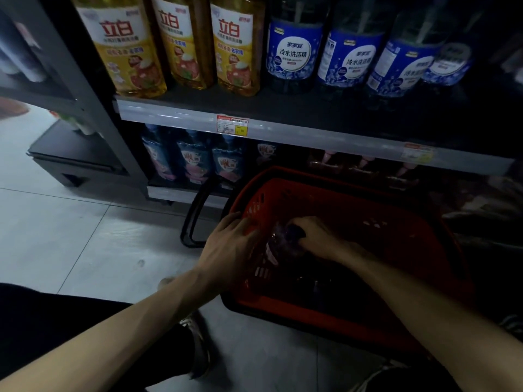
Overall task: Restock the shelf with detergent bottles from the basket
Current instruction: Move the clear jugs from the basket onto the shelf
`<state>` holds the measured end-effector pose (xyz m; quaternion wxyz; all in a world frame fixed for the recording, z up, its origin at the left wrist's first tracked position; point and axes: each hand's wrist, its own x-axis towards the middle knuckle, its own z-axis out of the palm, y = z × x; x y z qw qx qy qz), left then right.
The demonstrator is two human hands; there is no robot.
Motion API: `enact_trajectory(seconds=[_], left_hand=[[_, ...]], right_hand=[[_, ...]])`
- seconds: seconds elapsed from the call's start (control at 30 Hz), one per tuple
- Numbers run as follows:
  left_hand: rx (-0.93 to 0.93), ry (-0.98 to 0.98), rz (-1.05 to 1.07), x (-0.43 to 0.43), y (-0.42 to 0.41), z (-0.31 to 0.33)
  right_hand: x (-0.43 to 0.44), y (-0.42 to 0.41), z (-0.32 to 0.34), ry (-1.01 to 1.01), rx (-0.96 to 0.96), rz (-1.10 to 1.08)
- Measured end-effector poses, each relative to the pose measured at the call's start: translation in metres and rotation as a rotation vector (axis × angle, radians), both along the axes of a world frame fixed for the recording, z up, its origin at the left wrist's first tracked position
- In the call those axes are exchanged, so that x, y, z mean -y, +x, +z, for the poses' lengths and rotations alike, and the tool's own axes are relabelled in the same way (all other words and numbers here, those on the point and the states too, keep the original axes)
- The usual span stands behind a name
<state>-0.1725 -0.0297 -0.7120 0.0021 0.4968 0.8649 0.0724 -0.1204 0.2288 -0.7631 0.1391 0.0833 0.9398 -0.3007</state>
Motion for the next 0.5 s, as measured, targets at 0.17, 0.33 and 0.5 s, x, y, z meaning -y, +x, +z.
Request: enact_trajectory(seconds=[0.17, 0.33, 0.5], left_hand=[[-0.052, 0.008, 0.001, -0.002, 0.001, 0.001], [-0.046, 0.044, -0.002, -0.003, -0.001, -0.004], [-0.052, 0.046, -0.007, -0.009, -0.001, -0.005]], right_hand=[[0.005, -0.002, -0.001, -0.060, -0.088, -0.103], [0.007, -0.003, 0.022, -0.048, -0.213, -0.161], [0.004, -0.005, 0.069, 0.010, -0.340, -0.156]])
